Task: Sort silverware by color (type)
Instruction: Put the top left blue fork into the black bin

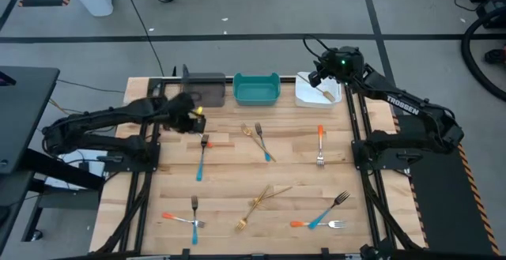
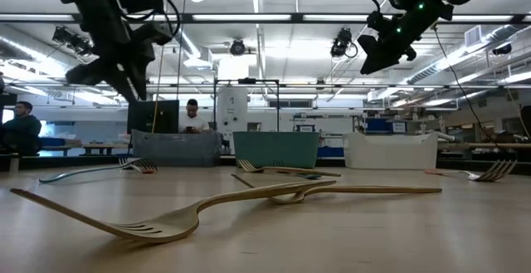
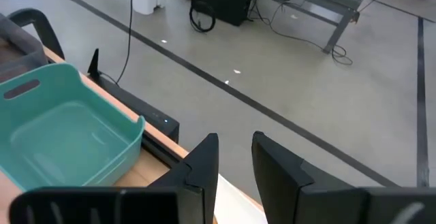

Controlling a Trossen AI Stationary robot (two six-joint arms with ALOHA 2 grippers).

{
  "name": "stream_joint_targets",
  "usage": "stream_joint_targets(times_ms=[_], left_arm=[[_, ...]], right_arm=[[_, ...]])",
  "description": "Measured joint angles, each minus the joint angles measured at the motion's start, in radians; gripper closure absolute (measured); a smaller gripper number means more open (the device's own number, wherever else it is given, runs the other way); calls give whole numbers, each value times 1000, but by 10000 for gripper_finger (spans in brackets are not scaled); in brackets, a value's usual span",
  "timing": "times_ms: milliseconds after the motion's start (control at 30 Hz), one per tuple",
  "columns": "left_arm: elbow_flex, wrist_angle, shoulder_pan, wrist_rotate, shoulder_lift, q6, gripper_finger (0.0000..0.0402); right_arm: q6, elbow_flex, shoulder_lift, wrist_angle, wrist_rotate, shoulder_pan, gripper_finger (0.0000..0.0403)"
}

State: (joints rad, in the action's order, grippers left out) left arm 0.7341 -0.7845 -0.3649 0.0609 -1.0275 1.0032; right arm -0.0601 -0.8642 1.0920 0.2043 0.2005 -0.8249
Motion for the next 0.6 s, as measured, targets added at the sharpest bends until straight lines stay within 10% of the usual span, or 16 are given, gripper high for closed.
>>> stream_joint_targets(times_ms=[600], left_arm=[[-94, 86, 223, -103, -177, 171, 306]], right_arm=[[-3, 0, 1, -1, 0, -5, 305]])
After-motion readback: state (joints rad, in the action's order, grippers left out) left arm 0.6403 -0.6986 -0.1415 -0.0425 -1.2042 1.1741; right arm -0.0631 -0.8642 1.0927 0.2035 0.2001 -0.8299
